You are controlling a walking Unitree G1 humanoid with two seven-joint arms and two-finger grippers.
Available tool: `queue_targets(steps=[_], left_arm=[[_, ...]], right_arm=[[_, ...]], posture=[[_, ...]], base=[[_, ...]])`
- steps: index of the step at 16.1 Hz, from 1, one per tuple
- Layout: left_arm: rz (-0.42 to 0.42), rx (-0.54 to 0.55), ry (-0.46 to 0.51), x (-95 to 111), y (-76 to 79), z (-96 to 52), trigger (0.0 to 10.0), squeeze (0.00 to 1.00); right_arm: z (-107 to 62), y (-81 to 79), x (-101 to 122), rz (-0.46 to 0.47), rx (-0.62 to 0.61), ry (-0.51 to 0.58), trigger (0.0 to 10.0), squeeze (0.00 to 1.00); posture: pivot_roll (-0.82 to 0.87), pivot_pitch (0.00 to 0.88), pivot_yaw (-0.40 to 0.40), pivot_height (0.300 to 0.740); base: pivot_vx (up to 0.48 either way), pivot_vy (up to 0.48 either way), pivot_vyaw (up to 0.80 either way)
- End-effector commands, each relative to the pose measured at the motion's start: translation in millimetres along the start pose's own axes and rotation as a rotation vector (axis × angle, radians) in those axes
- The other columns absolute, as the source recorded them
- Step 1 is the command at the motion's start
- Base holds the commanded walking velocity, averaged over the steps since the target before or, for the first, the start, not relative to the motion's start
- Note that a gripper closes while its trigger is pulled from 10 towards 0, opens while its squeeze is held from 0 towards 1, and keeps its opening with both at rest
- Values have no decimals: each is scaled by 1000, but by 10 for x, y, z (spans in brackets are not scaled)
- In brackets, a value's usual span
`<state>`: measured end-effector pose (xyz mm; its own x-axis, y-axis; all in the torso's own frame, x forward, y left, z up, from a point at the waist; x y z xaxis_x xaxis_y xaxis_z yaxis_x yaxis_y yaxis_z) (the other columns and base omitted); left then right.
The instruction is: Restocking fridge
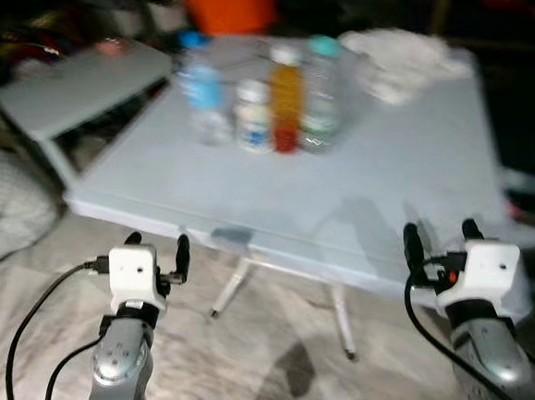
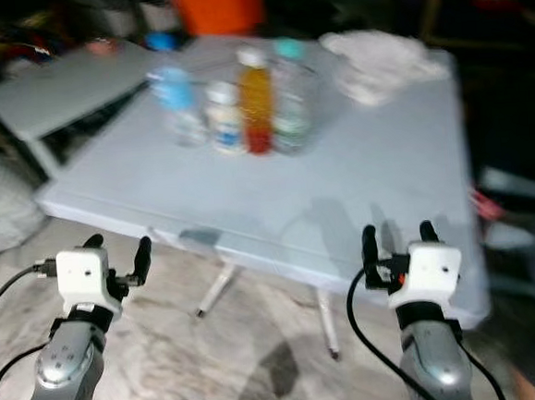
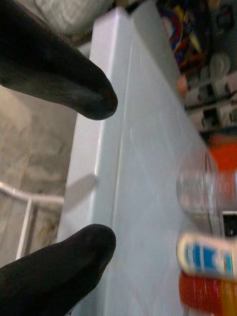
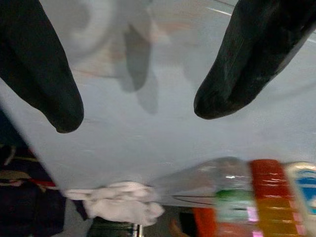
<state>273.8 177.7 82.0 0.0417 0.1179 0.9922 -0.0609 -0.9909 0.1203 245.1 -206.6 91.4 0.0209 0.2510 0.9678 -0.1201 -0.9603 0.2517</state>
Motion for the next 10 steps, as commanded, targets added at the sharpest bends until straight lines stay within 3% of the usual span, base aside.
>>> queue_targets(steps=[1,6,10], left_arm=[[28,10,7,5,-61,28,10000,0],[24,-12,61,120,9,151,10000,0],[-1,-32,87,175,82,196,10000,0]], right_arm=[[20,-53,22,-2,13,18,10000,0],[146,-58,124,0,4,56,10000,0],[220,-87,187,-9,23,79,10000,0]], posture=[[-9,0,9,740],[-9,0,3,740],[-14,0,-7,740]], base=[[0,0,0],[0,0,0],[219,83,-780]])
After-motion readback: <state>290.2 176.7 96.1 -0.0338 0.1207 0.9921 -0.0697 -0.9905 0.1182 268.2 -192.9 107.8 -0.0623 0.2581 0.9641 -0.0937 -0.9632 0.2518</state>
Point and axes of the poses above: a point about 5 cm out from each wrist's last joint towards the gripper, its own z axis pointing out of the wrist towards the gripper, its own x axis along the axis of the wrist's last joint, y = z × x, the point moved 4 cm from there along z, pointing out of the wrist towards the gripper, and after that the axes turned 14 degrees about -z, right-handed, at the moved point
